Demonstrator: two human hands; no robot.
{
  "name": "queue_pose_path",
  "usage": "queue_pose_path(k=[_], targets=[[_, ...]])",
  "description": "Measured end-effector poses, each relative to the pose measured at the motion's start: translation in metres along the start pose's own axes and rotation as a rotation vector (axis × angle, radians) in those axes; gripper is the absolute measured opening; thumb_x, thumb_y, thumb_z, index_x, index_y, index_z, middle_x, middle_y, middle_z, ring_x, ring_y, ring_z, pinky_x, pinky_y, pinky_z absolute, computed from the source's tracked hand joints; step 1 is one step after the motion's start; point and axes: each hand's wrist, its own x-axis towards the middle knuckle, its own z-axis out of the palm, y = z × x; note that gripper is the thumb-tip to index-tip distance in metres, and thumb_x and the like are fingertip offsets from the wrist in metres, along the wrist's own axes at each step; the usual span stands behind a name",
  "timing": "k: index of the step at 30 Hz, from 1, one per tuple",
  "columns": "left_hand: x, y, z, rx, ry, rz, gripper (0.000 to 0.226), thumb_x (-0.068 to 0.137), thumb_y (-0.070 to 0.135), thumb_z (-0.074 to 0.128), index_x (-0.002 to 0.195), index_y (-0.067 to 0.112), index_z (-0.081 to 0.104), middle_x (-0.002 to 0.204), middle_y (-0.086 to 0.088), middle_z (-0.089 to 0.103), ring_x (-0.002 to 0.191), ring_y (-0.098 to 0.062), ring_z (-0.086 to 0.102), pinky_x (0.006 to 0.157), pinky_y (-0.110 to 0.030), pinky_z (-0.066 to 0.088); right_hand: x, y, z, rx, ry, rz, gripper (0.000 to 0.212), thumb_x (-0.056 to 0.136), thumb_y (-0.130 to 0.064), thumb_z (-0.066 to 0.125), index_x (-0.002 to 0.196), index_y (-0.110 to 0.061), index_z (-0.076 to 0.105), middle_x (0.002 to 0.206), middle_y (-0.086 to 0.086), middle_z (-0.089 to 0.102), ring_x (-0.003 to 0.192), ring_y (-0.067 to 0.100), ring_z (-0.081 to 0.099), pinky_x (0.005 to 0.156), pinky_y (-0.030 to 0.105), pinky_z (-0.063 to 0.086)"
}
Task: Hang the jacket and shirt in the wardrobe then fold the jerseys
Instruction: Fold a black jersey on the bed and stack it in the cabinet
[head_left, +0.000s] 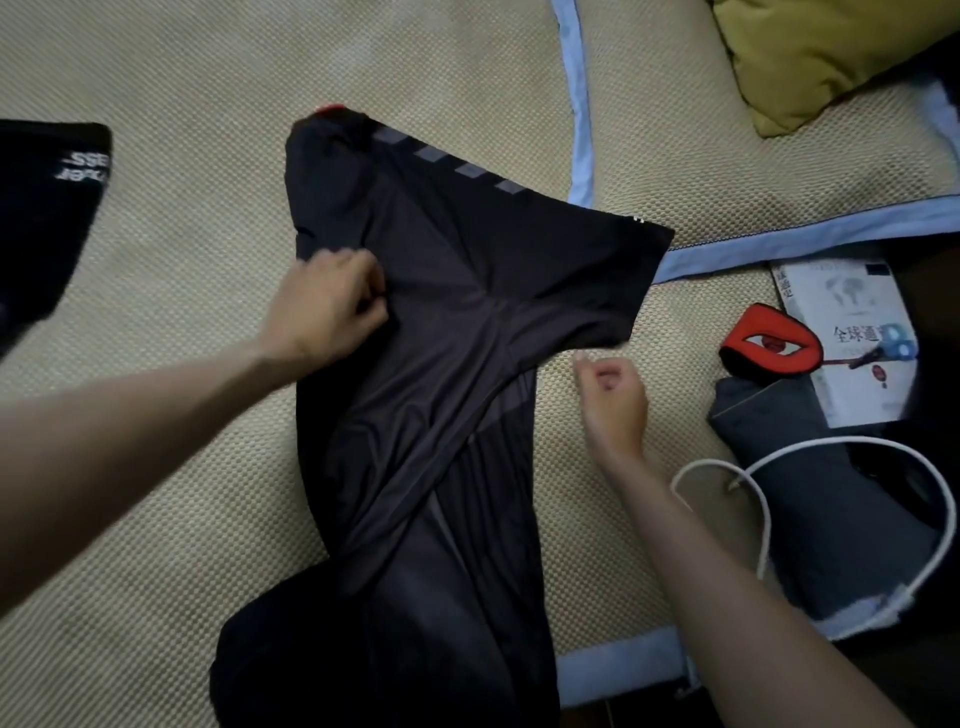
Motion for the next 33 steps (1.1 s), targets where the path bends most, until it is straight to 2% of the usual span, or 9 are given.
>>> queue_pose_path(k=[4,10,13,17,21,24,26,29,33], targets=[[-0.069,0.044,0.039,-0.108,-0.109,-0.003,0.020,0.087,0.045,0.062,0.094,0.027,0.057,0.093,0.006,0.064,0.096,-0.022,0.061,0.084,-0.042,0.039,-0.036,0.008,0.011,-0.176,-0.198,-0.068,0.045,0.082,-0.068,0.059,0.077,-0.023,0.062,0.070,-0.005,0.071,0.069,0.018,0.070,0.073,0.043,0.058],[-0.169,0.061,0.054,-0.372,-0.206,-0.147,0.027,0.089,0.055,0.064,0.088,0.029,0.056,0.082,0.013,0.062,0.078,-0.011,0.061,0.077,-0.035,0.050,-0.065,0.002,-0.001,-0.330,-0.328,-0.125,0.035,0.085,-0.051,0.074,0.102,-0.022,0.061,0.085,-0.009,0.069,0.083,0.008,0.065,0.072,0.027,0.048],[-0.221,0.049,0.054,-0.295,-0.150,-0.128,0.036,0.084,0.064,0.058,0.094,0.031,0.052,0.090,0.013,0.057,0.083,-0.011,0.056,0.077,-0.033,0.048,-0.089,0.011,0.002,-0.342,-0.421,-0.068,0.042,0.080,-0.045,0.080,0.101,-0.021,0.052,0.085,-0.006,0.063,0.080,0.012,0.061,0.072,0.031,0.047],[-0.271,0.027,0.054,-0.280,-0.186,-0.307,0.042,0.079,0.055,0.072,0.103,0.026,0.053,0.101,0.006,0.062,0.092,-0.019,0.061,0.081,-0.039,0.050,-0.121,0.032,0.002,-0.303,-0.542,0.017,0.052,0.066,-0.048,0.082,0.086,-0.031,0.036,0.092,0.003,0.065,0.090,0.029,0.067,0.082,0.049,0.055],[-0.296,0.019,0.050,-0.406,-0.299,-0.429,0.031,0.081,0.047,0.077,0.094,0.030,0.054,0.088,0.008,0.072,0.084,-0.017,0.069,0.074,-0.035,0.052,-0.154,0.055,-0.008,-0.387,-0.494,-0.120,0.043,0.081,-0.032,0.081,0.086,-0.024,0.039,0.088,0.001,0.056,0.085,0.024,0.057,0.070,0.037,0.047],[-0.305,0.034,0.039,-0.394,-0.301,-0.309,0.024,0.084,0.047,0.074,0.089,0.029,0.058,0.072,0.010,0.069,0.070,-0.009,0.065,0.067,-0.033,0.050,-0.177,0.073,-0.015,-0.660,-0.261,-0.441,0.037,0.084,-0.031,0.080,0.086,-0.022,0.044,0.097,-0.001,0.044,0.093,0.020,0.044,0.082,0.033,0.044],[-0.311,0.050,0.033,-0.357,-0.266,-0.205,0.023,0.086,0.046,0.071,0.090,0.028,0.057,0.067,0.009,0.066,0.063,-0.006,0.062,0.063,-0.031,0.049,-0.189,0.076,-0.014,-0.628,-0.201,-0.522,0.034,0.083,-0.034,0.080,0.086,-0.024,0.048,0.099,-0.003,0.044,0.093,0.019,0.046,0.084,0.034,0.046],[-0.315,0.081,0.024,-0.461,-0.335,-0.102,0.029,0.089,0.042,0.068,0.086,0.028,0.043,0.062,0.007,0.056,0.057,-0.008,0.056,0.053,-0.020,0.040,-0.202,0.066,-0.011,-0.317,-0.323,-0.302,0.034,0.087,-0.054,0.070,0.086,-0.021,0.063,0.092,-0.005,0.061,0.088,0.015,0.059,0.082,0.035,0.052],[-0.324,0.128,0.032,-0.259,-0.441,0.065,0.031,0.097,0.053,0.048,0.115,0.033,0.033,0.084,0.000,0.068,0.079,-0.026,0.068,0.068,-0.040,0.052,-0.216,0.054,-0.021,-0.160,-0.469,-0.017,0.057,0.087,-0.075,0.049,0.090,-0.023,0.071,0.089,-0.005,0.073,0.086,0.015,0.069,0.083,0.038,0.057]])
